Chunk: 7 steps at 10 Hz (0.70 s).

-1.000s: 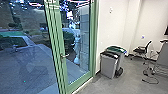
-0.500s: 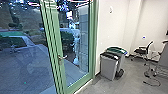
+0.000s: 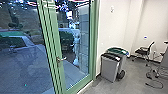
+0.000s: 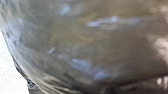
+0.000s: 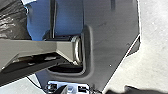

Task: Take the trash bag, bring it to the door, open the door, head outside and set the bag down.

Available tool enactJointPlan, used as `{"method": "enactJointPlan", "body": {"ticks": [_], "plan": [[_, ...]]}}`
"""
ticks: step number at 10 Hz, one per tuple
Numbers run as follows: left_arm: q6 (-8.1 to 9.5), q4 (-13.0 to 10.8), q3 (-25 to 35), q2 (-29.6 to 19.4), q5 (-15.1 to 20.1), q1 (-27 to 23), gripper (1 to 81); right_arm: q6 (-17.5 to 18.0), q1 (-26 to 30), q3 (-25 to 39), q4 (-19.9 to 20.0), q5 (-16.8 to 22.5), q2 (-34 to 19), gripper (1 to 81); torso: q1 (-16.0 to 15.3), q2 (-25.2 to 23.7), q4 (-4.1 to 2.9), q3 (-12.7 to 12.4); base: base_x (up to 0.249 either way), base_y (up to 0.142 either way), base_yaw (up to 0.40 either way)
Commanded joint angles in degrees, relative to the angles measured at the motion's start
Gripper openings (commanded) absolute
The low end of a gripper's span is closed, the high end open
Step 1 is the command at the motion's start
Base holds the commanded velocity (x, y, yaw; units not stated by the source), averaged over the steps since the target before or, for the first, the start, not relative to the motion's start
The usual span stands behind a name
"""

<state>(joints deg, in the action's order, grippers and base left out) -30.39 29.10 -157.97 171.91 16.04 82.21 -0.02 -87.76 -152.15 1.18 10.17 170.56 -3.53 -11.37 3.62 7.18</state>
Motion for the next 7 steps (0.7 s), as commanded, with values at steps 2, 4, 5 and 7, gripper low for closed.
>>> {"method": "enactJointPlan", "body": {"ticks": [2, 4, 5, 7], "plan": [[-0.63, 0.08, -0.06, -0.16, 4.08, -3.5, 1.0, -0.24, 1.4, 0.11, 0.05, 2.23, -0.11, 81.1, 0.0, 0.0, 0.0, 0.0, 0.131, 0.0, 0.0], [-0.55, -0.01, -0.06, 0.19, 2.5, -3.42, 1.0, -0.15, 0.7, 0.11, 0.14, -0.24, -0.02, 81.1, 0.0, 0.0, 0.0, 0.0, 0.122, 0.0, 0.0], [-0.55, -0.01, -0.06, 0.19, 2.41, -3.5, 1.0, -0.15, 0.7, 0.11, 0.22, -0.24, 0.07, 81.1, -0.02, 0.0, 0.0, 0.0, 0.118, 0.0, 0.0], [-0.55, 0.17, -0.06, 0.27, 2.41, -3.5, 1.0, -0.15, 0.96, 0.11, -0.04, -0.15, 0.25, 81.1, 0.0, 0.0, 0.0, 0.0, 0.117, 0.0, 0.0]]}}
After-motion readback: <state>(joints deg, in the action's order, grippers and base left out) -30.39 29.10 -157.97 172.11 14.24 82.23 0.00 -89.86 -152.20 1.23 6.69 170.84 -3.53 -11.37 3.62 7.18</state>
